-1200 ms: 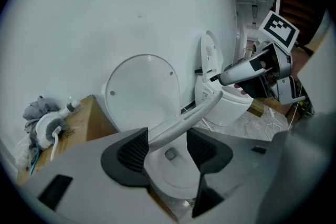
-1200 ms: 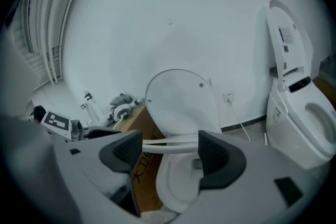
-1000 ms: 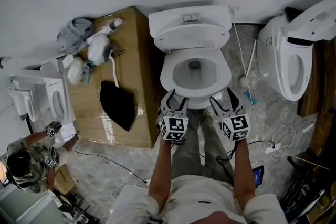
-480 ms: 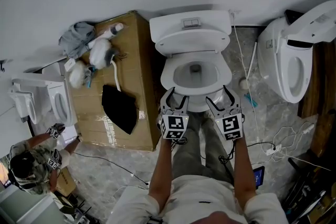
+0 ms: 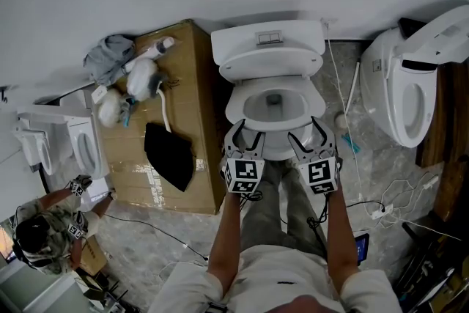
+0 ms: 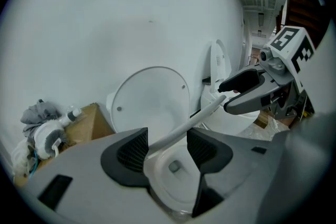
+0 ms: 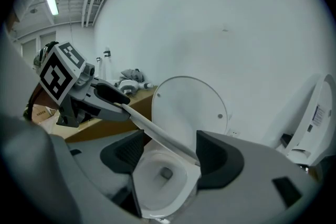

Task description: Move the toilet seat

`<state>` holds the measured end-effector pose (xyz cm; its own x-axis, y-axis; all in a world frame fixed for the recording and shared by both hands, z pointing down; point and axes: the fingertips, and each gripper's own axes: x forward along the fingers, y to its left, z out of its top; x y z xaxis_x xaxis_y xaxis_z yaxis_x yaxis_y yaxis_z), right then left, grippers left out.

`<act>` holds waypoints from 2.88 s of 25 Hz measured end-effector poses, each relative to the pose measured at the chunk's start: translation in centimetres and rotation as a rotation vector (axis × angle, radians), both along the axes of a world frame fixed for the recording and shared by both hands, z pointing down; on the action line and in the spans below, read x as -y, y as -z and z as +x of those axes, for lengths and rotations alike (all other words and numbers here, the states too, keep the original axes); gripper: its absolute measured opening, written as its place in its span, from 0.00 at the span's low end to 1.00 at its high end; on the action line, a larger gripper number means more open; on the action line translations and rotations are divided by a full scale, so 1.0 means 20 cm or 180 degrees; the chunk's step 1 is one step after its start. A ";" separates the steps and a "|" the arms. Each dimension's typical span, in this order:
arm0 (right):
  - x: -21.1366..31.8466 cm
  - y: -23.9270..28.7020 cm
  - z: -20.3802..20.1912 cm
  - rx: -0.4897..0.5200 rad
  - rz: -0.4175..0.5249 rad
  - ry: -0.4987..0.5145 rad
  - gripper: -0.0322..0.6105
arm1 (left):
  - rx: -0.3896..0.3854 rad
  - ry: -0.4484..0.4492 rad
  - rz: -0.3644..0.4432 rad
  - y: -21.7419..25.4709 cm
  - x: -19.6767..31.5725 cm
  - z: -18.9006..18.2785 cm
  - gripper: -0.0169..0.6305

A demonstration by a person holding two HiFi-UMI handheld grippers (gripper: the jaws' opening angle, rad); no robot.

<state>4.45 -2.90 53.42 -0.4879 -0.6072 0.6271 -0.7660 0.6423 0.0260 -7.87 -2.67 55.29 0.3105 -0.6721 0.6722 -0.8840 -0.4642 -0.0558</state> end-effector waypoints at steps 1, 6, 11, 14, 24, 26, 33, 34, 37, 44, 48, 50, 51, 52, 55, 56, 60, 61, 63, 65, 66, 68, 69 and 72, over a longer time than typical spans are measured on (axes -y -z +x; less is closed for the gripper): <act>0.01 0.01 0.00 -0.0006 0.0014 -0.0019 0.56 | -0.0003 -0.0002 0.0004 0.00 0.01 0.00 0.41; 0.05 0.02 -0.01 -0.0035 0.0080 -0.0070 0.43 | -0.0023 -0.0021 0.0030 0.02 0.06 -0.01 0.41; 0.10 0.03 -0.02 -0.0087 0.0133 -0.0089 0.41 | -0.0055 -0.0038 0.0048 0.04 0.11 -0.01 0.41; 0.13 0.03 -0.02 -0.0090 0.0149 -0.0115 0.41 | -0.0069 -0.0038 0.0058 0.04 0.13 -0.01 0.41; 0.24 0.05 -0.04 -0.0048 0.0207 -0.0200 0.41 | -0.0094 -0.0035 0.0124 0.07 0.23 -0.02 0.41; 0.27 0.06 -0.04 -0.0044 0.0222 -0.0213 0.41 | -0.0097 -0.0029 0.0141 0.08 0.26 -0.03 0.41; 0.33 0.06 -0.05 -0.0017 0.0225 -0.0250 0.41 | -0.0096 -0.0021 0.0201 0.10 0.33 -0.04 0.41; 0.34 0.06 -0.05 -0.0017 0.0238 -0.0260 0.41 | -0.0096 -0.0017 0.0208 0.10 0.34 -0.04 0.42; 0.37 0.06 -0.05 -0.0032 0.0254 -0.0261 0.41 | -0.0101 -0.0010 0.0223 0.11 0.37 -0.04 0.41; 0.44 0.09 -0.06 -0.0004 0.0312 -0.0316 0.40 | -0.0107 -0.0006 0.0282 0.12 0.43 -0.05 0.42; 0.48 0.09 -0.06 0.0003 0.0328 -0.0326 0.40 | -0.0104 -0.0006 0.0303 0.13 0.47 -0.05 0.42; 0.50 0.10 -0.07 0.0002 0.0335 -0.0329 0.40 | -0.0103 -0.0007 0.0314 0.13 0.49 -0.05 0.41; 0.51 0.10 -0.07 0.0002 0.0339 -0.0330 0.40 | -0.0102 -0.0008 0.0318 0.13 0.50 -0.05 0.42; 0.52 0.10 -0.07 0.0005 0.0344 -0.0332 0.40 | -0.0102 -0.0008 0.0322 0.13 0.51 -0.05 0.42; 0.55 0.10 -0.07 0.0011 0.0363 -0.0336 0.40 | -0.0099 -0.0001 0.0345 0.13 0.54 -0.06 0.41; 0.57 0.10 -0.07 0.0010 0.0371 -0.0335 0.40 | -0.0097 0.0004 0.0355 0.14 0.55 -0.06 0.42; 0.61 0.11 -0.07 0.0001 0.0401 -0.0334 0.40 | -0.0095 0.0013 0.0379 0.14 0.59 -0.06 0.42; 0.62 0.11 -0.07 -0.0002 0.0407 -0.0334 0.40 | -0.0094 0.0017 0.0385 0.14 0.60 -0.06 0.42; 0.64 0.11 -0.07 -0.0002 0.0418 -0.0337 0.40 | -0.0093 0.0024 0.0399 0.14 0.62 -0.06 0.42; 0.66 0.11 -0.08 -0.0001 0.0430 -0.0341 0.40 | -0.0095 0.0029 0.0408 0.14 0.64 -0.07 0.42; 0.67 0.11 -0.08 -0.0001 0.0436 -0.0343 0.40 | -0.0097 0.0031 0.0410 0.14 0.65 -0.07 0.42; 0.69 0.11 -0.09 -0.0002 0.0445 -0.0347 0.40 | -0.0095 0.0032 0.0416 0.15 0.67 -0.07 0.42; 0.70 0.11 -0.09 -0.0003 0.0451 -0.0349 0.40 | -0.0091 0.0033 0.0421 0.15 0.68 -0.07 0.42; 0.73 0.11 -0.09 -0.0001 0.0466 -0.0350 0.40 | -0.0091 0.0031 0.0433 0.15 0.71 -0.07 0.42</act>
